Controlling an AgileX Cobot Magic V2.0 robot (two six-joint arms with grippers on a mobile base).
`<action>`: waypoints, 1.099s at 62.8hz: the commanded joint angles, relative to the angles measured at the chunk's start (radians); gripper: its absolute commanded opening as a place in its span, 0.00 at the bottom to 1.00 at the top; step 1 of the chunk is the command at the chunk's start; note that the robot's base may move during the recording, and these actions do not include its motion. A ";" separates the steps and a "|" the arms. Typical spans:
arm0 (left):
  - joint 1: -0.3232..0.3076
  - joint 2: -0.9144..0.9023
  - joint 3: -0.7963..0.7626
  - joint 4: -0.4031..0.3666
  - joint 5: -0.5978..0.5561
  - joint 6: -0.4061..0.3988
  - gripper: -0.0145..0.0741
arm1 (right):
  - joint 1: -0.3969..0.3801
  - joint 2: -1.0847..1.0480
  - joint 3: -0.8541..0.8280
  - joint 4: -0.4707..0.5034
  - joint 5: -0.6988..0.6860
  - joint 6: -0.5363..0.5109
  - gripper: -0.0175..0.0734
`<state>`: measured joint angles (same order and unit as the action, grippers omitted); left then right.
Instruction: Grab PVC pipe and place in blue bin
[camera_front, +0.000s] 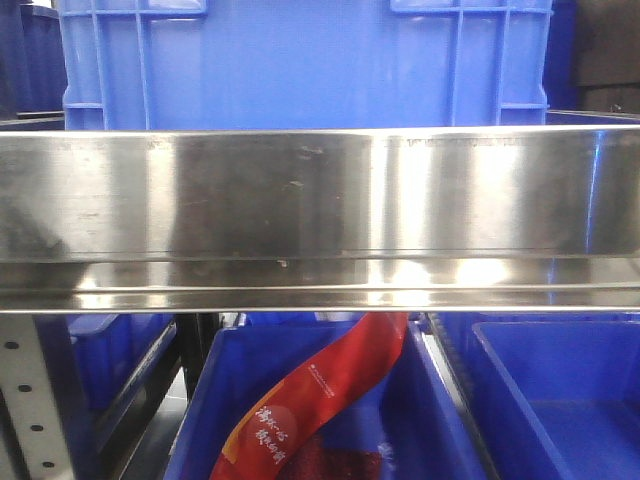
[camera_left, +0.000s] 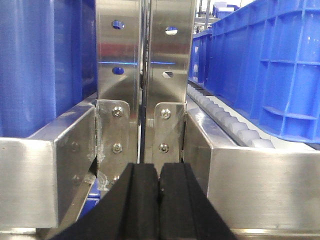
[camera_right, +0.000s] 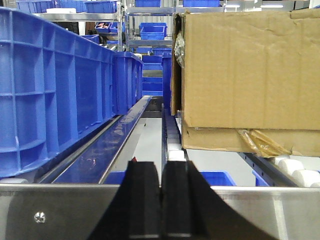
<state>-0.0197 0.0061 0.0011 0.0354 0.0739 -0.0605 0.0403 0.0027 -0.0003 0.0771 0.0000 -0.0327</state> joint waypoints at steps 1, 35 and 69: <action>0.001 -0.006 -0.001 -0.012 -0.016 0.007 0.04 | 0.003 -0.003 0.000 0.004 -0.023 -0.003 0.01; 0.001 -0.006 -0.001 0.021 -0.091 0.011 0.04 | 0.003 -0.003 0.000 0.004 -0.023 -0.003 0.01; 0.001 -0.006 -0.001 0.021 -0.091 0.011 0.04 | 0.003 -0.003 0.000 0.004 -0.023 -0.003 0.01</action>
<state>-0.0197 0.0055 0.0015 0.0506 -0.0079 -0.0529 0.0403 0.0027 -0.0003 0.0771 0.0000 -0.0326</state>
